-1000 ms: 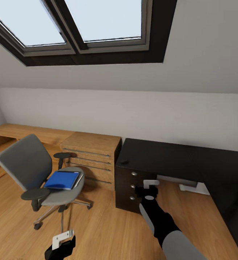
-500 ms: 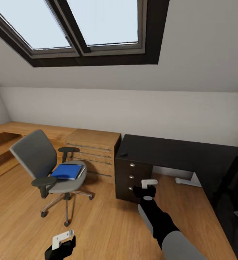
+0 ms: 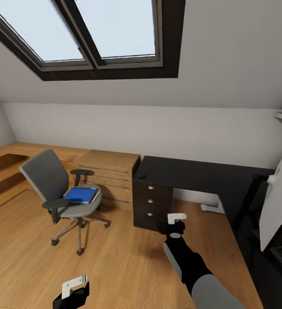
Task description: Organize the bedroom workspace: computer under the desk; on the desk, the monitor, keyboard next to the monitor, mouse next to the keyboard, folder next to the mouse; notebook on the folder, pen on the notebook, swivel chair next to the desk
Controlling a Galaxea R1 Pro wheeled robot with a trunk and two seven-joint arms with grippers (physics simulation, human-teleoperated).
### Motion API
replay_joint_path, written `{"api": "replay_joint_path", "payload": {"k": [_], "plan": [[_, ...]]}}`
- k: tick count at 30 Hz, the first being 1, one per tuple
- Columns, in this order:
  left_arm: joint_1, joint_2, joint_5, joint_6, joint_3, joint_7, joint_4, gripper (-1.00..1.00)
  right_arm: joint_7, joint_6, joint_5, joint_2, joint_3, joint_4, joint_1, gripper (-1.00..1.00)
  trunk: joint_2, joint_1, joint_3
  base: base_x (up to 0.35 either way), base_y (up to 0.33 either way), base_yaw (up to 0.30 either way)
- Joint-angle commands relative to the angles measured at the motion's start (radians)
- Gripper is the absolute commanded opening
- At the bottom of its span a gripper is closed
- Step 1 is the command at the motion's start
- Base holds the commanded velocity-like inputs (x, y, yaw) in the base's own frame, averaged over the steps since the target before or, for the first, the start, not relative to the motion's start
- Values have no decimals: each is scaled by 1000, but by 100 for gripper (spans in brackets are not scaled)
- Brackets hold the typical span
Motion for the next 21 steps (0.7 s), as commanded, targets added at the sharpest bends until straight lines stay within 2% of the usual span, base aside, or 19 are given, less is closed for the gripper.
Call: {"api": "replay_joint_path", "payload": {"k": [1,8,18,21], "plan": [[0,1,7,4,-5,9,-2,100,-6,5,-5,0,3,-1,-1,100,-1,0,-1,-307,-185,-35],[0,2,7,4,-5,9,-2,100,-6,5,-5,0,3,-1,-1,100,-1,0,3,-301,-196,-128],[0,3,7,4,-5,9,-2,100,-6,5,-5,0,3,-2,-1,100,-1,0,10,-297,-200,-222],[0,4,8,4,-5,9,-2,100,-7,5,-5,0,2,-3,-1,100,-1,0,10,-297,-196,-56]]}}
